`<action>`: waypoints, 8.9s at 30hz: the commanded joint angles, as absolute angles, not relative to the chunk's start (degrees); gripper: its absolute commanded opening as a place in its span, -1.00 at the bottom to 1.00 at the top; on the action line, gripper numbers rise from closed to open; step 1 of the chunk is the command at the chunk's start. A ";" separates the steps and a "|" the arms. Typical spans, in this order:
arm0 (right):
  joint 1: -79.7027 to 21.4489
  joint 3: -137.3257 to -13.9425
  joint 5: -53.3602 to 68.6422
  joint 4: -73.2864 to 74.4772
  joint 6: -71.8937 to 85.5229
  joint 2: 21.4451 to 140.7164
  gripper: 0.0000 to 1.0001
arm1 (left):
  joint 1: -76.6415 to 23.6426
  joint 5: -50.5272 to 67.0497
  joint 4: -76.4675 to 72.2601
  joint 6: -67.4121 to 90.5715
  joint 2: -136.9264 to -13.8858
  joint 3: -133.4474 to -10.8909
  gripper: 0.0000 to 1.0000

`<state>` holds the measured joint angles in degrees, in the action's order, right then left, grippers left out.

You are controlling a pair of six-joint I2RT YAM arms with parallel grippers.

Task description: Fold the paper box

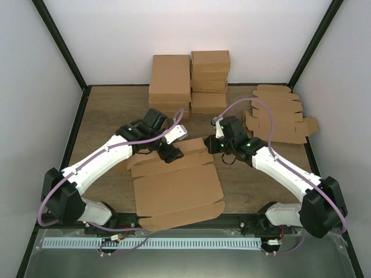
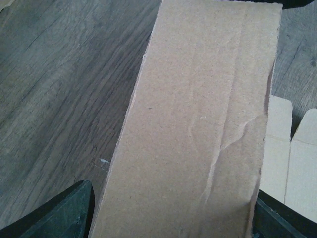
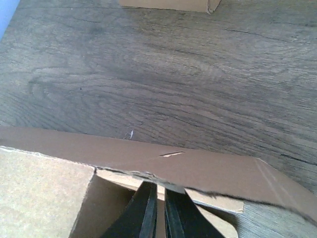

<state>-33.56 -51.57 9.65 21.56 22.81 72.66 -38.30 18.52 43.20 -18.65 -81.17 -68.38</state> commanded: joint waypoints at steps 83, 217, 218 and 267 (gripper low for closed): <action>-31.20 -47.36 31.14 2.26 49.90 64.24 0.34 | -41.48 11.48 35.26 -2.99 -71.54 -58.71 0.51; -38.75 -47.65 21.19 -2.72 57.06 81.83 0.10 | -41.14 7.31 35.20 -2.84 -70.28 -62.79 1.00; -38.76 -47.71 21.18 -2.67 57.12 81.83 0.10 | -40.99 7.25 35.41 -2.74 -70.56 -62.99 1.00; -38.76 -53.42 17.66 2.12 50.44 84.28 0.12 | -25.15 25.04 35.15 -1.67 -80.41 -62.90 0.10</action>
